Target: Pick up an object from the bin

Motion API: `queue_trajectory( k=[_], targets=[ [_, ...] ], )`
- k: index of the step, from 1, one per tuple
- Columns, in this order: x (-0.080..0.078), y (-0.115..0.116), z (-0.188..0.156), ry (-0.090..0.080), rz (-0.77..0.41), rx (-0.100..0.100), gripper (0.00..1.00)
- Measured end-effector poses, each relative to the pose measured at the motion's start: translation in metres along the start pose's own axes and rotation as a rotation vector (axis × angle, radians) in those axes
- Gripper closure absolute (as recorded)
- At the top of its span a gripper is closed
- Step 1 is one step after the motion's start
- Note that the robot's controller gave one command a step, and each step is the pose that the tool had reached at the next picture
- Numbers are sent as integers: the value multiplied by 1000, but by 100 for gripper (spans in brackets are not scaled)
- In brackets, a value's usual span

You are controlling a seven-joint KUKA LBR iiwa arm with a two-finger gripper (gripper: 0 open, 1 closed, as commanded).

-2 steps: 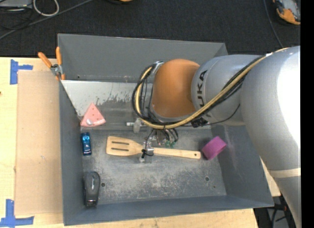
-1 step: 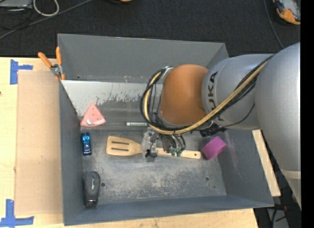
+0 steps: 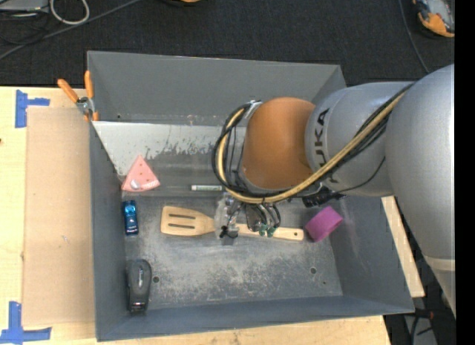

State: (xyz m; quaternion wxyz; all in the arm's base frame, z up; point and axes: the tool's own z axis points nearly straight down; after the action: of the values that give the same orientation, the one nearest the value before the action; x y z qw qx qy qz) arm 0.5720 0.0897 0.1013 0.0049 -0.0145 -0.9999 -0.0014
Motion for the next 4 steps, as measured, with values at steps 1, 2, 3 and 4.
queue_trajectory(
  k=[1,2,3,4],
  targets=[
    [-2,2,-11,0,-30,0,100],
    [-36,2,31,-1,61,-1,0],
    [-36,2,31,-1,62,-1,0],
    [14,-47,32,-2,-58,-2,0]
  ],
)
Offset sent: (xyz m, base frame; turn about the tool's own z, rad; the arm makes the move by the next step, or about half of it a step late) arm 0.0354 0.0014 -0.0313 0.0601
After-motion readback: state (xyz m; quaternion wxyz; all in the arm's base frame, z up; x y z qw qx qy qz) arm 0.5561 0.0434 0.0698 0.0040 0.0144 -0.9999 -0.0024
